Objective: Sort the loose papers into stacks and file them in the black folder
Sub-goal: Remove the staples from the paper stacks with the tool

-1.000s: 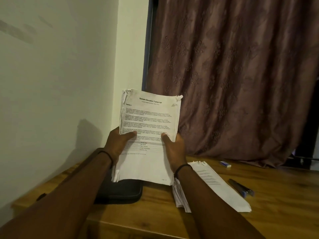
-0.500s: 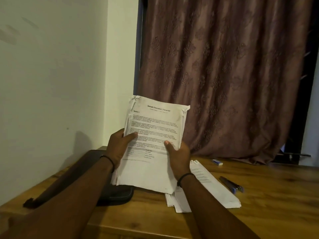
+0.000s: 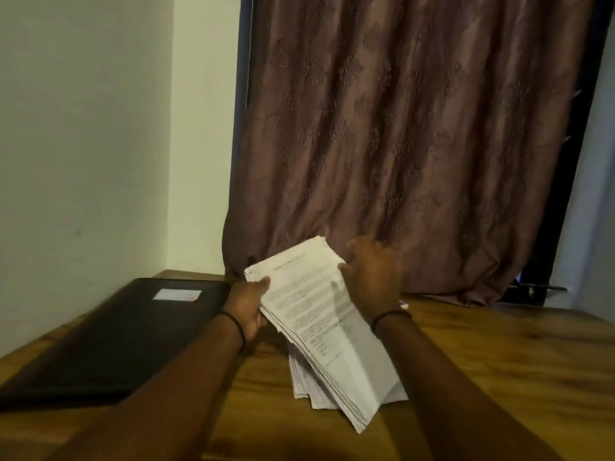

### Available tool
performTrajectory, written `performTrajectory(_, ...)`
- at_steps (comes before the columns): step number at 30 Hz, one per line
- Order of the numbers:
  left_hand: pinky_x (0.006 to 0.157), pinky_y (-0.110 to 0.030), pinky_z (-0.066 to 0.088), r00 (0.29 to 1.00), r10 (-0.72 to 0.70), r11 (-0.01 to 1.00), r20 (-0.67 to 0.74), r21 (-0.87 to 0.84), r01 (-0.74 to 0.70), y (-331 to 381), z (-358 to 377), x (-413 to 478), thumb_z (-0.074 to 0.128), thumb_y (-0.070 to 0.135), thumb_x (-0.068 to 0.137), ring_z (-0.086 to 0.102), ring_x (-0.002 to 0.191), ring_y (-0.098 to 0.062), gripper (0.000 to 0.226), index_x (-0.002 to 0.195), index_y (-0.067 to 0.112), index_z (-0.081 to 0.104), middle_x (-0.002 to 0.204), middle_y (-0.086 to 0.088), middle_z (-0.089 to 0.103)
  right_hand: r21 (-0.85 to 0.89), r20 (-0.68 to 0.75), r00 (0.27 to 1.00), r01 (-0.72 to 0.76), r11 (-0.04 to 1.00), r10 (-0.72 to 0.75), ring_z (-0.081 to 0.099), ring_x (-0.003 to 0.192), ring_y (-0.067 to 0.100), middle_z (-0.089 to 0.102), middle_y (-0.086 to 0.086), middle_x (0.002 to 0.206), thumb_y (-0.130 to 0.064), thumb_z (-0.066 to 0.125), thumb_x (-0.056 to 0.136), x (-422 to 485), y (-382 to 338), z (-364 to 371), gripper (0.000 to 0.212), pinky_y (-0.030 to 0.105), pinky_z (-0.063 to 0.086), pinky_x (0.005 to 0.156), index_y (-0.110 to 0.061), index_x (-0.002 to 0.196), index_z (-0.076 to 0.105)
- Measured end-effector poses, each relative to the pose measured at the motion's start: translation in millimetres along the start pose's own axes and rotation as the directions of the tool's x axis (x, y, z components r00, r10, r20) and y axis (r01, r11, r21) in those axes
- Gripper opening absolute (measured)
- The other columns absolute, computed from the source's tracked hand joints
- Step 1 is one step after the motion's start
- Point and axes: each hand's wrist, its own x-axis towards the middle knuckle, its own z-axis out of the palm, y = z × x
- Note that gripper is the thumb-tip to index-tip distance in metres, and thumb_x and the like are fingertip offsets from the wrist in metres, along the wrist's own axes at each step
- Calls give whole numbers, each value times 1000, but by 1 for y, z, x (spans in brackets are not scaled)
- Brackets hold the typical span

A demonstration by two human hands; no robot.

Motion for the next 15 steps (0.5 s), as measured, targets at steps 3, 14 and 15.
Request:
performTrajectory(3, 86, -54, 53, 997, -75, 996, -18, -54, 74, -35, -5, 6, 47, 18, 102, 64, 108, -38, 34, 132, 4, 53, 121, -18, 66, 317, 171, 985, -35, 948, -21, 60, 88, 9, 71, -5, 101, -37, 70, 88, -36, -25, 24, 20, 26, 47, 79, -21, 100, 69)
performTrajectory(14, 83, -50, 54, 981, -189, 982, 45, 9, 189, -52, -26, 42, 36, 58, 97, 67, 102, -32, 53, 120, 17, 61, 113, -13, 71, 268, 399, 915, -47, 962, -66, 63, 78, 8, 72, -10, 84, -56, 59, 87, -62, -33, 81, 33, 33, 54, 72, -27, 92, 73)
performTrajectory(15, 80, -49, 54, 981, -189, 982, 47, 9, 189, -52, -26, 42, 36, 57, 98, 67, 102, -32, 52, 119, 16, 61, 114, -14, 70, 288, 400, 914, -65, 955, -59, 63, 75, 8, 71, -10, 81, -54, 59, 88, -62, -30, 82, 31, 33, 54, 71, -26, 88, 74)
